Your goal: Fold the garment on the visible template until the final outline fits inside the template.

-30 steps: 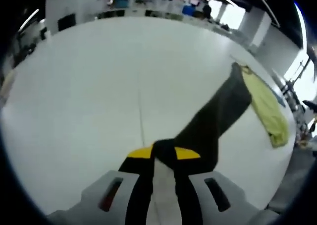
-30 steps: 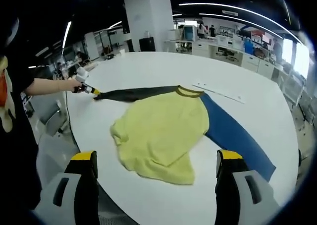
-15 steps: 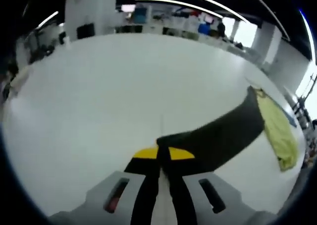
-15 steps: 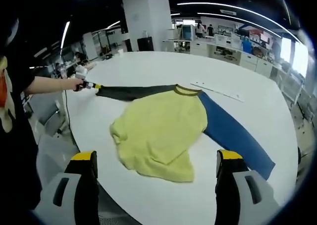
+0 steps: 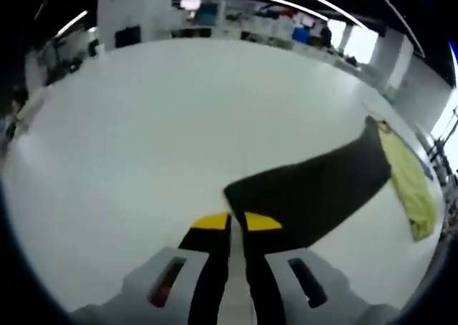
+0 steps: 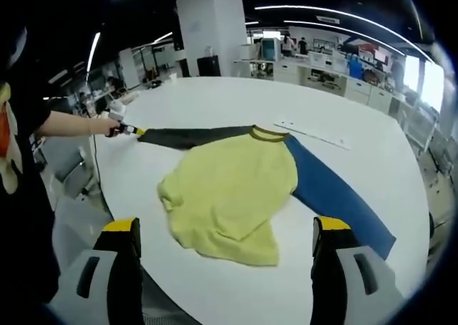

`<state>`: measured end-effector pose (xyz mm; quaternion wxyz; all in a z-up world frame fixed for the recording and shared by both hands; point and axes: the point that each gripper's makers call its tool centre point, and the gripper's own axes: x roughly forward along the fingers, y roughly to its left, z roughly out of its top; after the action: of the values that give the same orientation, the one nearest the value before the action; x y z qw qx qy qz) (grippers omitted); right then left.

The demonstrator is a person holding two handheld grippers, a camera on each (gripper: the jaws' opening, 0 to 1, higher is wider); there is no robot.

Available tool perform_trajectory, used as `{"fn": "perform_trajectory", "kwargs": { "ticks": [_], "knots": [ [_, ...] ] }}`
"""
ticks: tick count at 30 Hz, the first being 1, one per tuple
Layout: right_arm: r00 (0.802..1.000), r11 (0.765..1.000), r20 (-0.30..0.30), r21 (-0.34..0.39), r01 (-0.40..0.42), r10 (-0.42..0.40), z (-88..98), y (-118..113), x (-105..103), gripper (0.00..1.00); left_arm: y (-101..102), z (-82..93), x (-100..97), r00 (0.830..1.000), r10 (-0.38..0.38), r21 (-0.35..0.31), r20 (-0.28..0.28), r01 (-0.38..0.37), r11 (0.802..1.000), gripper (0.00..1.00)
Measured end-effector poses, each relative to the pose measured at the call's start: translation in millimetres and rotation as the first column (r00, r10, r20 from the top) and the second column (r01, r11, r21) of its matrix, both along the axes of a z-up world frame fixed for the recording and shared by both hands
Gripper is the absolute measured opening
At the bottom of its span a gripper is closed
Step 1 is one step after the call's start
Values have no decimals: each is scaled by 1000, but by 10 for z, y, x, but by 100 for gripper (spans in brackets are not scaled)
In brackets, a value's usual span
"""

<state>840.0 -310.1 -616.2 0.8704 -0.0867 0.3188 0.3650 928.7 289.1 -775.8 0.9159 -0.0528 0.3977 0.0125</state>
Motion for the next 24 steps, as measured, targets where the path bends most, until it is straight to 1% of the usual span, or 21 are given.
{"fn": "perform_trajectory", "kwargs": {
  "ticks": [2,3,4,6,7,8,10,11,12,13,14,15,16,17,18,19,20,21,23,24],
  "knots": [
    [1000,1000,6,1,-4,4,19,11,1,100,-32,40,-9,1000,-2,-3,2,2,1000,5],
    [1000,1000,8,2,-4,4,23,13,2,100,-65,84,4,1000,-8,-7,20,8,1000,8],
    [1000,1000,11,4,-4,3,34,10,9,100,-156,185,41,998,-23,-28,63,24,999,11],
    [1000,1000,19,8,-4,3,54,-1,20,100,-317,359,74,991,-59,-42,123,65,997,17],
    [1000,1000,22,9,-5,4,60,-8,25,100,-430,470,77,985,-84,-42,149,91,995,21],
    [1000,1000,25,10,-6,6,64,-19,28,100,-472,507,97,981,-99,-49,164,108,993,25],
    [999,1000,32,13,-8,7,79,-46,38,100,-674,696,108,967,-126,-74,219,146,987,36],
    [999,1000,45,19,-11,10,104,-58,50,100,-817,824,105,955,-154,-86,254,181,980,40],
    [998,999,54,29,-14,13,127,-65,59,100,-895,912,100,948,-160,-93,276,192,977,47],
    [998,999,68,45,-21,18,161,-70,69,100,-1013,1040,88,935,-179,-85,307,214,973,51],
    [996,998,82,53,-24,20,184,-84,85,100,-1111,1134,62,926,-195,-82,324,233,969,55],
    [995,998,92,56,-30,25,200,-97,92,100,-1190,1201,30,924,-198,-87,326,238,967,60],
    [995,997,96,62,-44,38,210,-117,91,100,-1322,1308,-19,920,-207,-92,334,250,964,64],
    [994,997,96,62,-54,48,211,-132,89,100,-1411,1372,-47,915,-217,-90,341,261,961,70],
    [991,996,114,45,-73,68,218,-172,104,100,-1551,1484,-107,908,-230,-78,350,273,959,76],
    [989,996,127,40,-82,76,230,-200,117,100,-1632,1544,-139,902,-243,-67,357,284,956,79],
    [989,995,130,59,-82,74,255,-241,130,100,-1767,1624,-198,892,-271,-52,361,310,949,81],
    [989,993,133,86,-79,67,282,-257,144,99,-1842,1666,-235,892,-269,-55,363,309,949,84],
    [988,992,142,98,-82,68,296,-354,160,95,-2030,1741,-329,889,-284,-50,359,322,945,90],
    [987,991,142,101,-87,72,289,-397,157,95,-2156,1772,-403,887,-299,-47,351,336,941,93]
  ]
}}
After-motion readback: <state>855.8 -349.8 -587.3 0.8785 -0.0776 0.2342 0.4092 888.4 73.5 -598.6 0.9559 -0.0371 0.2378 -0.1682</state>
